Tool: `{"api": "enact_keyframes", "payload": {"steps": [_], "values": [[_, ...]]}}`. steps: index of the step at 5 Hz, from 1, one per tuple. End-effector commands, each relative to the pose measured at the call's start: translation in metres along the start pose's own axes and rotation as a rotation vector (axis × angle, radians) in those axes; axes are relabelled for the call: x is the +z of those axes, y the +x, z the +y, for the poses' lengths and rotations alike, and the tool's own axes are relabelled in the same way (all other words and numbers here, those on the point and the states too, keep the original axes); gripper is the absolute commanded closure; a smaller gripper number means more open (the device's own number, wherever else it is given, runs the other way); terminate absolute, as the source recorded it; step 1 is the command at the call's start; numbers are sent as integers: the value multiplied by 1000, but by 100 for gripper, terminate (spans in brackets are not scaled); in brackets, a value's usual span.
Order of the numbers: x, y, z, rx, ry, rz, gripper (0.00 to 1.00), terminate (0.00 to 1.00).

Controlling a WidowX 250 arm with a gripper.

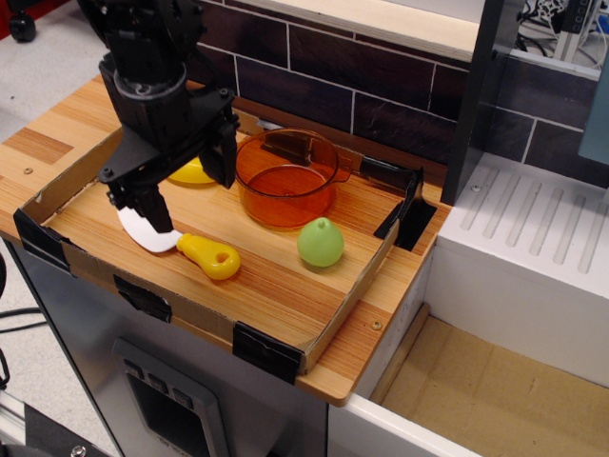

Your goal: Put knife in pot

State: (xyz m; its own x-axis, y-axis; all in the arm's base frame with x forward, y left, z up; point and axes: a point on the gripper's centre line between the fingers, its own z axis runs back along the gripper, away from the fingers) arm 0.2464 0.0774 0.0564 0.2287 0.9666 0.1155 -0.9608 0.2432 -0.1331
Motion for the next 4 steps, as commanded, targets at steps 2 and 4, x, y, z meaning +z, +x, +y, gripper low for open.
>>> {"api": "enact_keyframes", "payload": {"steps": [2,4], "values": [[-27,-7,-4,44,69,-14,0,0],[-47,-11,-4,16,95,-38,0,0]]}}
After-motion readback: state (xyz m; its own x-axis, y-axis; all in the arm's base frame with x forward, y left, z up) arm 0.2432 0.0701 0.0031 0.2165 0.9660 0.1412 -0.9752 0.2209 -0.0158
